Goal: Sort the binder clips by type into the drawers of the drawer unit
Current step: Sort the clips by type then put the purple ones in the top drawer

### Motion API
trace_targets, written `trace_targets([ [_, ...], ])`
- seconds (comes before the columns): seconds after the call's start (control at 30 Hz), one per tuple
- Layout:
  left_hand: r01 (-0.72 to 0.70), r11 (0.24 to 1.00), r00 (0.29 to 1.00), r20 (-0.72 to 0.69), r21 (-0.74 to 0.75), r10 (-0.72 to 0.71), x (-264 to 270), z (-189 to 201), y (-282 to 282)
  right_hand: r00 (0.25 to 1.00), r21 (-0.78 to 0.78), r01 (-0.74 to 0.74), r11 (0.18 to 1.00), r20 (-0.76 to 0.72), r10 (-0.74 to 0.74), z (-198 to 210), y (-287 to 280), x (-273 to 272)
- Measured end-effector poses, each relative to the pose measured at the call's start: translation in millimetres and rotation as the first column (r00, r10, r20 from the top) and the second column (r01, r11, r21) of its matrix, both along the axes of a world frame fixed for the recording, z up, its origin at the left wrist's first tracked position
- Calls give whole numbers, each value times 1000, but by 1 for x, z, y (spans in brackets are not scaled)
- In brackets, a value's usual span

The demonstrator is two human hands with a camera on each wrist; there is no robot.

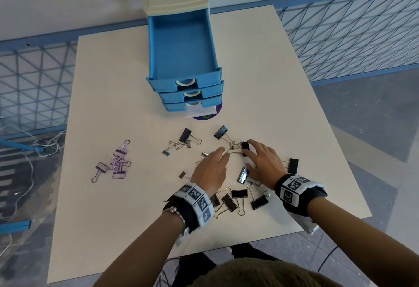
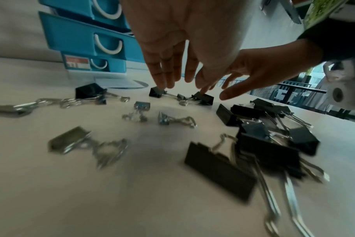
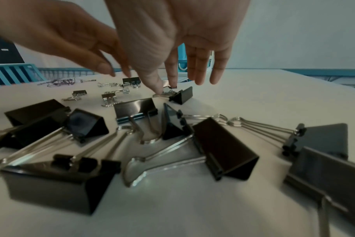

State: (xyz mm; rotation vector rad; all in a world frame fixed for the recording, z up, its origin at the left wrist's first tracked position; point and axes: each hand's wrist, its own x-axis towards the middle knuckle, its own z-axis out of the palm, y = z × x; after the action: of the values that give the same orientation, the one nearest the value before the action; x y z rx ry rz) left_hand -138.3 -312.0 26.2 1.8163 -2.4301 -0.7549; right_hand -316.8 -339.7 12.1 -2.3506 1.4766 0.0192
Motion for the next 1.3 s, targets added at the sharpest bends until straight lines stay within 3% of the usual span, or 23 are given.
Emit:
trace_targets([
  [0.23, 194, 978, 959, 198, 71, -204, -16, -16, -33, 988, -69, -142, 988, -76, 136, -7, 2, -8],
  [0.4, 186, 974, 939, 270, 127, -215, -5, -26, -19, 994, -125, -102, 987, -36, 99, -10, 4, -17],
  [0.6, 124, 985, 972, 183, 119, -145, 10, -24, -5, 996, -142, -79, 987, 18, 83, -13, 4, -12],
  [0.7, 168, 983, 974, 142, 71, -176, 0, -25, -7, 994, -156, -93, 983, 43, 101, -16, 6, -5],
  [0.8, 222, 971, 947, 217, 87, -236, -7, -30, -10, 992, -193, -120, 974, 26, 127, -15, 9, -2],
  [0.93, 188, 976, 936, 282, 113, -213, 0, -32, -10, 991, -211, -132, 969, -7, 133, -15, 14, -8],
  [1.13, 125, 990, 952, 271, 70, -139, 24, -27, -2, 998, -150, -61, 987, 19, 65, -13, 12, -8],
  [1.3, 146, 986, 961, 226, 83, -161, 51, -36, 17, 999, -134, -8, 991, 30, 12, -13, 5, 0],
])
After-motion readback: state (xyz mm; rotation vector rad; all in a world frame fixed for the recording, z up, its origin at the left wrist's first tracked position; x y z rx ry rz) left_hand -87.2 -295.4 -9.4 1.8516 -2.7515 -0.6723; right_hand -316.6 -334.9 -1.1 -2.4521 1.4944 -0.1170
